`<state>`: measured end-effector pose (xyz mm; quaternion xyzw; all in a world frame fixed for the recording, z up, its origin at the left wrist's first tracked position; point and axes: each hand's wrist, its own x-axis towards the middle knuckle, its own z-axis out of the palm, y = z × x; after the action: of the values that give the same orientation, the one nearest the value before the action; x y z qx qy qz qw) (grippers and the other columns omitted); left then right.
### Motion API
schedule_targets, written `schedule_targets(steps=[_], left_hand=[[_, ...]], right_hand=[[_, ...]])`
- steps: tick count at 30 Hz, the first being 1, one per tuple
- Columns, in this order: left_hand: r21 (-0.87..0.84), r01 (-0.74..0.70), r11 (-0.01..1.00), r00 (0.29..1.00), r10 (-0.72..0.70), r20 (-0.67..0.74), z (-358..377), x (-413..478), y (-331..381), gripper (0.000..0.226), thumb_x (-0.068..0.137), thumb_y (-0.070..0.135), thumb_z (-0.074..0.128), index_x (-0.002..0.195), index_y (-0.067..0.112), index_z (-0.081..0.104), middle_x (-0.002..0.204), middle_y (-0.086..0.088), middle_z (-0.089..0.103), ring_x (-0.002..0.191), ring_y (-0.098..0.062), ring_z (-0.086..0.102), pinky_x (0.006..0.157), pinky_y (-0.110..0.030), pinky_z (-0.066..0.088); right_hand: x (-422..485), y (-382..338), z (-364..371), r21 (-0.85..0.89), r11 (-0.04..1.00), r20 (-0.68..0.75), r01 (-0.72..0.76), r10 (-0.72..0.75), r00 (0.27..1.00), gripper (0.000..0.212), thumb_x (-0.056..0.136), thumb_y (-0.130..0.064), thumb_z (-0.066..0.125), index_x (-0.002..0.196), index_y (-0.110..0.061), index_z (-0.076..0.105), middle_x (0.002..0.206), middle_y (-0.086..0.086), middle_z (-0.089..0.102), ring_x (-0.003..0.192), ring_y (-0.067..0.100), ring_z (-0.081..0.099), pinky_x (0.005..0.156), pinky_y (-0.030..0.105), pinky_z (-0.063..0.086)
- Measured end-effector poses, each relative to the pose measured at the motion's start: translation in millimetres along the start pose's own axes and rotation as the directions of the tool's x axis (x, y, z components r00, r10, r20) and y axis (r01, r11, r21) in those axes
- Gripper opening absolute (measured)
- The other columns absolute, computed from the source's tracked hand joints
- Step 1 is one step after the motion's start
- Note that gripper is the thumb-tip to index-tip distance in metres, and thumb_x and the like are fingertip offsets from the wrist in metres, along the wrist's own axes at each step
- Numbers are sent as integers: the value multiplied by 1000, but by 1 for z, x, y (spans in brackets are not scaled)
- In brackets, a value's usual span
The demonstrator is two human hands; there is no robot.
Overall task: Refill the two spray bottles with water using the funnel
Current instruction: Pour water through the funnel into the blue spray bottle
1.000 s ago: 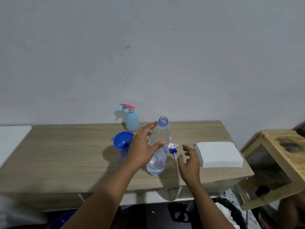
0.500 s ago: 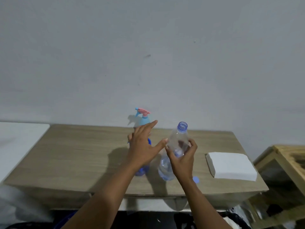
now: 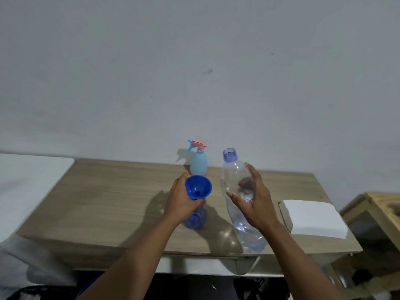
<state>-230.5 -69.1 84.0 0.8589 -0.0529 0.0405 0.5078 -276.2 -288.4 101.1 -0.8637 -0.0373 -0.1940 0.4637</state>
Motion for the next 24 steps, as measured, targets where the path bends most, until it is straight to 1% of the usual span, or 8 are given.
schedule_targets(steps=[3, 5, 7, 9, 13, 18, 21, 24], left_hand=[[9, -31, 999, 1000, 31, -7, 2, 3, -7, 59, 57, 19, 90, 105, 22, 55, 102, 14, 54, 99, -14, 55, 73, -18, 40], [8, -27, 1000, 1000, 27, -8, 1, 2, -7, 61, 57, 18, 91, 108, 22, 57, 100, 16, 53, 100, -12, 54, 75, -19, 39], [11, -21, 1000, 1000, 21, -9, 1, 3, -5, 62, 58, 13, 91, 111, 18, 60, 94, 24, 47, 98, -9, 49, 78, -20, 37], [31, -20, 999, 1000, 20, -7, 1, 2, -4, 62, 58, 15, 92, 111, 18, 60, 93, 25, 46, 98, -9, 48, 80, -20, 37], [18, 15, 1000, 1000, -15, -5, 4, 4, -13, 77, 54, 26, 94, 121, 21, 57, 115, 8, 55, 105, -10, 52, 85, -21, 39], [15, -1, 1000, 1000, 2, -5, 5, 4, -14, 77, 55, 25, 94, 122, 22, 57, 117, 7, 55, 106, -10, 52, 85, -20, 40], [12, -4, 1000, 1000, 4, 0, 6, 5, -15, 77, 55, 27, 94, 122, 24, 55, 117, 8, 55, 107, -11, 53, 86, -21, 42], [7, -16, 1000, 1000, 16, -6, 6, 5, -16, 78, 55, 26, 94, 122, 24, 54, 118, 8, 54, 107, -10, 53, 86, -21, 43]], right_hand=[[2, -1, -5, -155, 988, 173, 22, 5, 985, 86, 74, -70, 67, 145, -50, 22, 95, -10, 61, 82, 9, 64, 75, 39, 58], [3, -1, -7, -235, 970, 259, 61, 2, 966, 84, 76, -70, 65, 144, -49, 21, 90, -8, 60, 73, 8, 63, 70, 41, 58], [6, -2, -10, -307, 948, 315, 79, 23, 949, 84, 75, -75, 61, 144, -48, 20, 91, -7, 61, 71, 9, 64, 70, 41, 58], [8, -2, -13, -377, 922, 355, 92, 52, 933, 84, 76, -78, 57, 144, -48, 19, 94, -5, 64, 75, 11, 65, 74, 40, 57], [13, -5, -19, -483, 869, 421, 111, 119, 899, 86, 77, -80, 54, 147, -49, 16, 101, -1, 68, 88, 17, 63, 83, 41, 55], [20, -13, -27, -531, 838, 477, 123, 175, 861, 83, 78, -76, 58, 146, -50, 18, 99, 3, 68, 90, 21, 63, 83, 39, 54], [22, -11, -26, -565, 812, 503, 145, 200, 841, 83, 76, -79, 56, 145, -53, 16, 99, 4, 70, 94, 23, 66, 85, 43, 55], [26, -10, -25, -593, 789, 520, 164, 219, 825, 84, 76, -80, 55, 145, -51, 17, 105, 4, 70, 99, 25, 65, 86, 43, 54]])
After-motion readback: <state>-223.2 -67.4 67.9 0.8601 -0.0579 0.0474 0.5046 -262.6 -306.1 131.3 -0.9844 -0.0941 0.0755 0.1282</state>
